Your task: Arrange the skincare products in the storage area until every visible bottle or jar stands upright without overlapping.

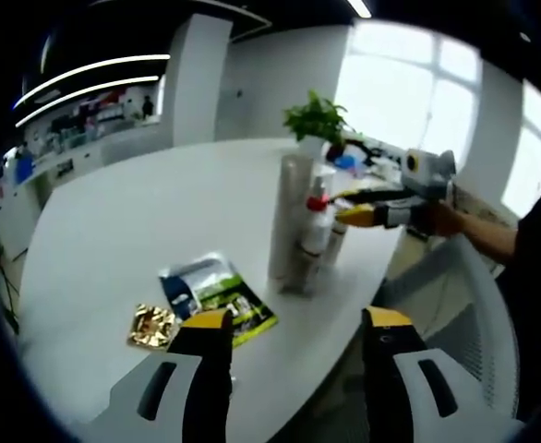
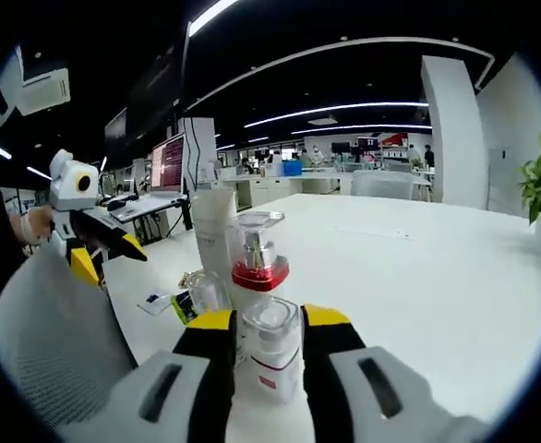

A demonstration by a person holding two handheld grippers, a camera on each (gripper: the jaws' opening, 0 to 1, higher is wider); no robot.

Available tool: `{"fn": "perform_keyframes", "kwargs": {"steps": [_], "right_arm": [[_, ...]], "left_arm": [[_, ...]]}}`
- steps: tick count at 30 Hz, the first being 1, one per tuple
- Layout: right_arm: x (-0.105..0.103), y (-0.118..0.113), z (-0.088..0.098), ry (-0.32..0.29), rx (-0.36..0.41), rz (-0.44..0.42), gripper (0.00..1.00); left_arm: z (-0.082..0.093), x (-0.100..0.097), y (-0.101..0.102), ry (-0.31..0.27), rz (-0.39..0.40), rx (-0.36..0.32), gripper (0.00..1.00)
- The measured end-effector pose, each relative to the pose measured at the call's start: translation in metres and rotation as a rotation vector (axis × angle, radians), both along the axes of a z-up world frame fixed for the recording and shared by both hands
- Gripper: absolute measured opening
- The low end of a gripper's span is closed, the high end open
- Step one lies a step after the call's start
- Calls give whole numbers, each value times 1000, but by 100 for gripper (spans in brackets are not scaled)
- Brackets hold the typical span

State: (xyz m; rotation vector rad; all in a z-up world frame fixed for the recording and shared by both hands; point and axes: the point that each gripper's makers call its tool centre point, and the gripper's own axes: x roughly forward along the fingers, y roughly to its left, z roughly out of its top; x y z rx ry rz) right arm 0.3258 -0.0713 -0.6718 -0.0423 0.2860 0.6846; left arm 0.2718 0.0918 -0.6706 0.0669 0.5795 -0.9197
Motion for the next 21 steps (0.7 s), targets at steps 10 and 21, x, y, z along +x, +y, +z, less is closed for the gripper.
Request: {"fn": "perform_keyframes", "kwargs": {"steps": [10,21], "right_arm": [[-11,-10,-29,107,-93,44,27],[-14,-16,-55,189,-144,62,20]], "left_arm": [[-4,-2,2,13,4,-1,54],[-6,-5,5,20,12,-3,54]]}}
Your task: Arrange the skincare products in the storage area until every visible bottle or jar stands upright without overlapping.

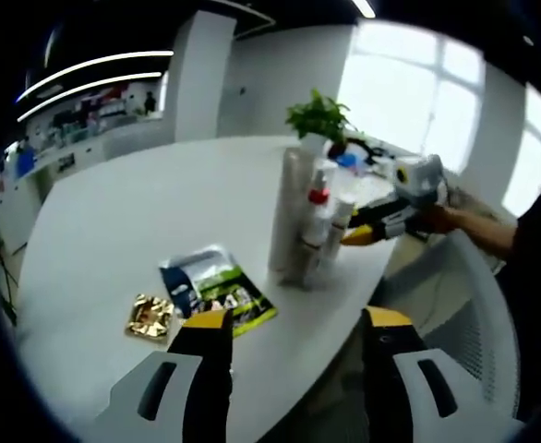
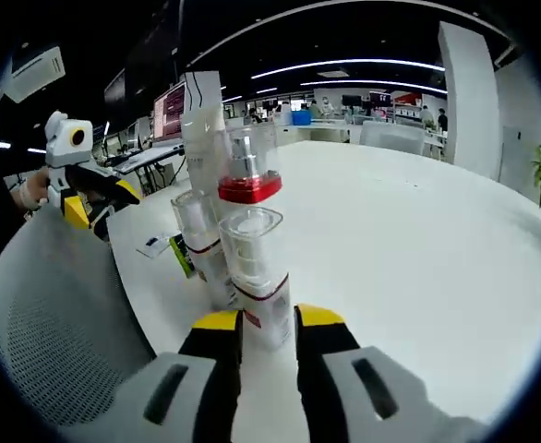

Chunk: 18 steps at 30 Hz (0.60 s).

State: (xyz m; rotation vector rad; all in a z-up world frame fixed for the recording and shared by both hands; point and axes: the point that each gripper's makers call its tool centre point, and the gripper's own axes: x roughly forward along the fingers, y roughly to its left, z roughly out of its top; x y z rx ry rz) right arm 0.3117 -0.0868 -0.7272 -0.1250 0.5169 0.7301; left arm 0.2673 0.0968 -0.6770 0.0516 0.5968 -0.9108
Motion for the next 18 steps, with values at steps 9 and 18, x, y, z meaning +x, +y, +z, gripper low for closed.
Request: {"fn": "perform_keyframes", "kwargs": {"steps": [9,18], "right_arm": [[-4,6,-4,18,-1,13,17],[-3,13,-5,28,-1,23,16]], "left_arm": [[-3,-2,0,12,-1,4,53],[-3,-3,-1,18,-3,-2,53]]}}
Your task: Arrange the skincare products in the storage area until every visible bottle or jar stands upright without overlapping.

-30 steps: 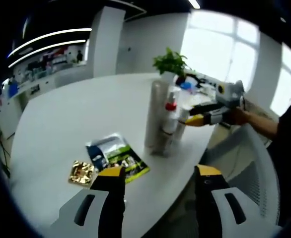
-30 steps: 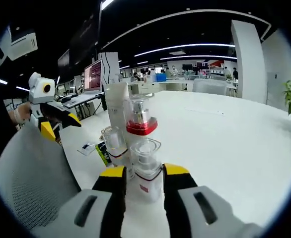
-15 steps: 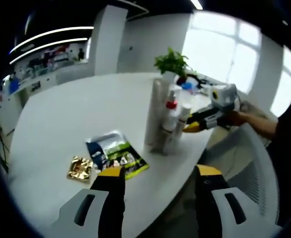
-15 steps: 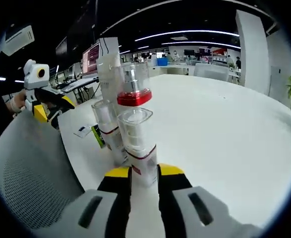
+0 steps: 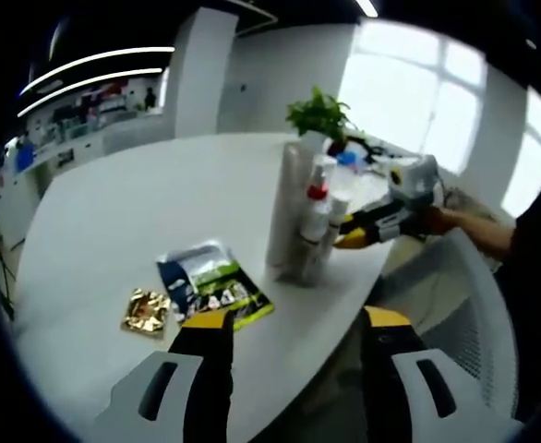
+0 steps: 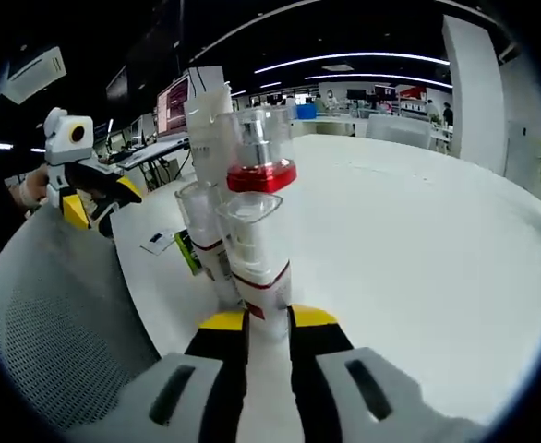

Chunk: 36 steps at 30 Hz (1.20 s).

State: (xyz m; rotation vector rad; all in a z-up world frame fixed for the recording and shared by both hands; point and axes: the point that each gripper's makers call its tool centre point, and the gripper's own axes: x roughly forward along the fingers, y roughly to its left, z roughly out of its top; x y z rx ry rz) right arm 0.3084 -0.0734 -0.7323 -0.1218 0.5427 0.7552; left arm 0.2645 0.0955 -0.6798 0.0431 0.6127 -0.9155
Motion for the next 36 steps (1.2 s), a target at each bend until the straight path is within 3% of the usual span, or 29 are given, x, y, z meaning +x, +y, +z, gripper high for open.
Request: {"fn": "perform_keyframes", "kwargs": {"steps": [20,36], "right_arm": [[-5,17,-4,63,4,7,11],[-5,24,-7,91,-15,0,14]], "left_arm": [[0,-1,-1,7,-16,4,52],[-3,-3,1,13,-9,3,51]]}}
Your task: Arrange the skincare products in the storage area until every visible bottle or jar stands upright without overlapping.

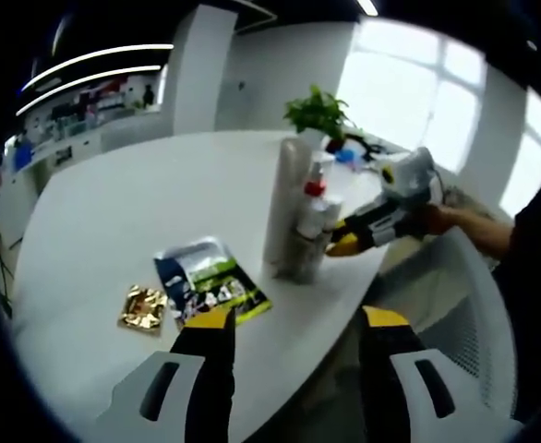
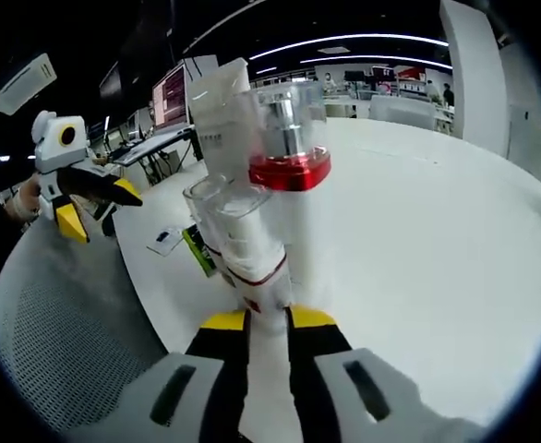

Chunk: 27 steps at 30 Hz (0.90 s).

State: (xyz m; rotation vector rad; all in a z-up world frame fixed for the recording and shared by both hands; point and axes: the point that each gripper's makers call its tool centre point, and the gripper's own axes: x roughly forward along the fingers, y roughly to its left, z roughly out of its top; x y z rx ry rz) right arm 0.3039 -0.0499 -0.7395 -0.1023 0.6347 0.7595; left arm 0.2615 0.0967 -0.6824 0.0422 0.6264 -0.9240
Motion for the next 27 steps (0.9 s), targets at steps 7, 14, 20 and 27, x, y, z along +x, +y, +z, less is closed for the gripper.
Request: {"fn": "perform_keyframes", "kwargs": {"steps": [7,14,20,27], "right_arm": [[1,1,0,3,-3,7,14],[2,3,-4,21,-10,18,15],[2,3,-6,31,-18,28,16],[2,3,-4,25,-28,32,16]], "left_arm": [[-1,0,-1,5,2,-2,51],[-3,0,0,8,6,0,50],[-5,0,-8,13,-17,1,47],[-3,9,-36,-4,-76,5,43]]}}
